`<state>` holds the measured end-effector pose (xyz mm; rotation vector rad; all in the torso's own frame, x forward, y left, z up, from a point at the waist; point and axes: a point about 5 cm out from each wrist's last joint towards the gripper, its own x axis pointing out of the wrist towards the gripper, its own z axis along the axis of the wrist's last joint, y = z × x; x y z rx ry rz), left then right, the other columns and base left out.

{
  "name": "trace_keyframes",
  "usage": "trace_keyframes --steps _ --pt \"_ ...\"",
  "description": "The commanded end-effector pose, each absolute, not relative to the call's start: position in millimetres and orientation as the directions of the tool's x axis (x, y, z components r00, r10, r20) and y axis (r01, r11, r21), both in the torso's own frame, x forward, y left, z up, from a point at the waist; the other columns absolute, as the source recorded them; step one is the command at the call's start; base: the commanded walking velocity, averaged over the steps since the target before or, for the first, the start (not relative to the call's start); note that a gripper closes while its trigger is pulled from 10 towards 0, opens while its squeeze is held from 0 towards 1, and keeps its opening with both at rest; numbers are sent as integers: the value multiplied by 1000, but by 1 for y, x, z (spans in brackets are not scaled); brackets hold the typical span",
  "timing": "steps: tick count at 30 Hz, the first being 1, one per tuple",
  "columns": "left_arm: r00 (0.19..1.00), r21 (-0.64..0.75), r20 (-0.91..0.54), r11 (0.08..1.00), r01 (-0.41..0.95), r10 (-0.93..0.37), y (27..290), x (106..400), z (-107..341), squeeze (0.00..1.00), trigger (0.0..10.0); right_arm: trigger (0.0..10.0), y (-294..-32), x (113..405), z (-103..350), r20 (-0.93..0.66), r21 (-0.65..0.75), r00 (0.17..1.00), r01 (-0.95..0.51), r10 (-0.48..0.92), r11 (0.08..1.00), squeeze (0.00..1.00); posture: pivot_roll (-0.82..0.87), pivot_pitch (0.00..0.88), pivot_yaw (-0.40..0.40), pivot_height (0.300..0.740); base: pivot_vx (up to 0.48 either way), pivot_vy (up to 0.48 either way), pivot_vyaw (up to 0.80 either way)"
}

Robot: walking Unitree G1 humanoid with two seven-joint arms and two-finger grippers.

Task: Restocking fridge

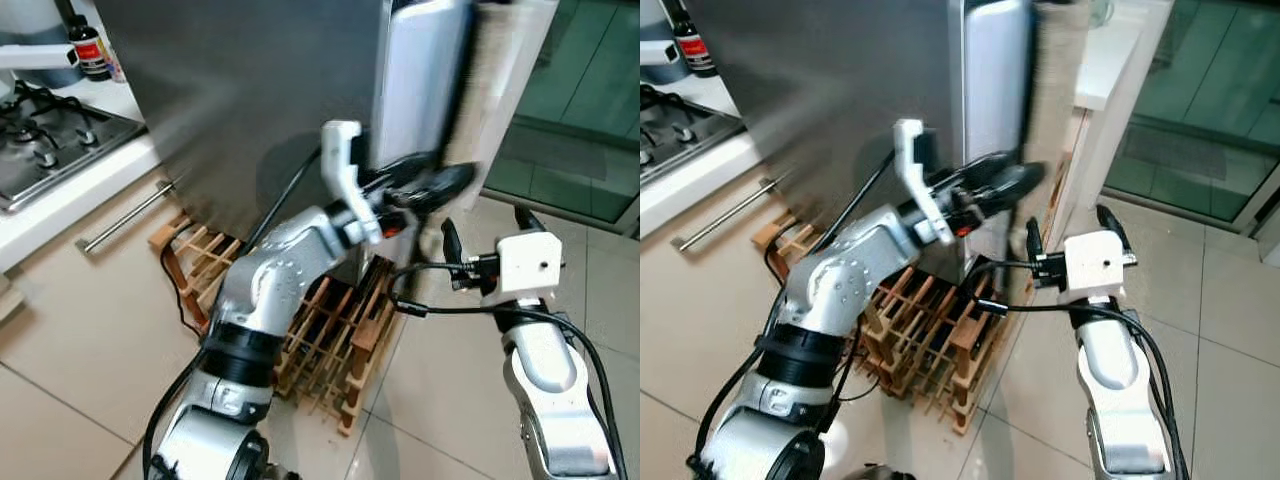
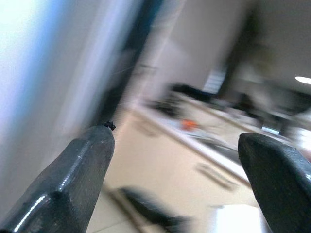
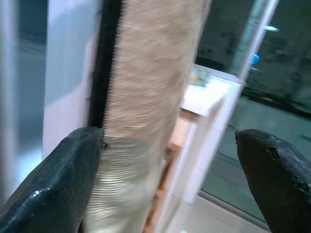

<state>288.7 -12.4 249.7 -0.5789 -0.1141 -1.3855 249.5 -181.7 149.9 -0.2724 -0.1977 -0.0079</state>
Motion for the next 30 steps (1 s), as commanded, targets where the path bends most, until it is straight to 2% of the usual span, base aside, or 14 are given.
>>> trace_keyframes --steps 1,4,9,14,15,16,18,19,20,21,25,26,27,30 --pt "-57 -227 584 -230 946 -810 -54 251 299 0 10000 10000 -188 245 150 200 -275 980 67 -11 959 0 -248 0 101 740 0 0 0" --pt "-36 -226 595 -210 951 -803 -45 255 301 0 10000 10000 -190 243 148 194 -273 981 73 -20 959 0 -248 0 101 740 0 0 0" --pt "109 -197 544 0 980 -832 -3 272 286 0 10000 10000 -188 242 148 191 -272 981 73 -21 960 0 -236 0 103 740 0 0 0" --pt "427 -255 389 350 901 -816 67 283 251 0 10000 10000 -191 244 149 190 -261 981 76 -26 962 0 -196 0 100 740 0 0 0" --pt "427 -255 389 350 901 -816 67 283 251 0 10000 10000 -191 244 149 190 -261 981 76 -26 962 0 -196 0 100 740 0 0 0" --pt "486 -269 362 410 871 -795 78 285 244 0 10000 10000 -192 245 149 190 -256 981 76 -27 964 0 -183 0 97 740 0 0 0" --pt "718 -345 262 632 694 -645 118 291 219 0 10000 10000 -193 251 151 190 -227 981 78 -34 971 0 -146 0 86 740 0 0 0" --pt "718 -345 262 632 694 -645 118 291 219 0 10000 10000 -193 251 151 190 -227 981 78 -34 971 0 -146 0 86 740 0 0 0" --pt "827 -391 227 729 561 -514 141 294 209 0 10000 10000 -195 255 152 187 -207 982 78 -38 975 0 -131 0 80 740 0 0 712" --pt "868 -416 217 762 496 -447 152 294 205 0 10000 10000 -195 257 153 185 -203 982 77 -39 976 0 -131 0 80 740 0 0 738" --pt "957 -416 182 864 283 -226 183 287 196 0 10000 10000 -195 264 153 177 -185 984 69 -36 980 0 -104 0 64 740 0 0 713" --pt "957 -416 182 864 283 -226 183 287 196 0 10000 10000 -195 264 153 177 -185 984 69 -36 980 0 -104 0 64 740 0 0 694" --pt "977 -411 171 892 188 -127 194 281 192 0 10000 10000 -193 269 154 175 -182 984 55 -23 982 0 -101 0 57 740 0 -480 681" --pt "983 -395 164 907 147 -88 190 280 192 0 10000 10000 -190 273 154 176 -181 984 38 -6 983 0 -101 0 53 740 0 -475 679"
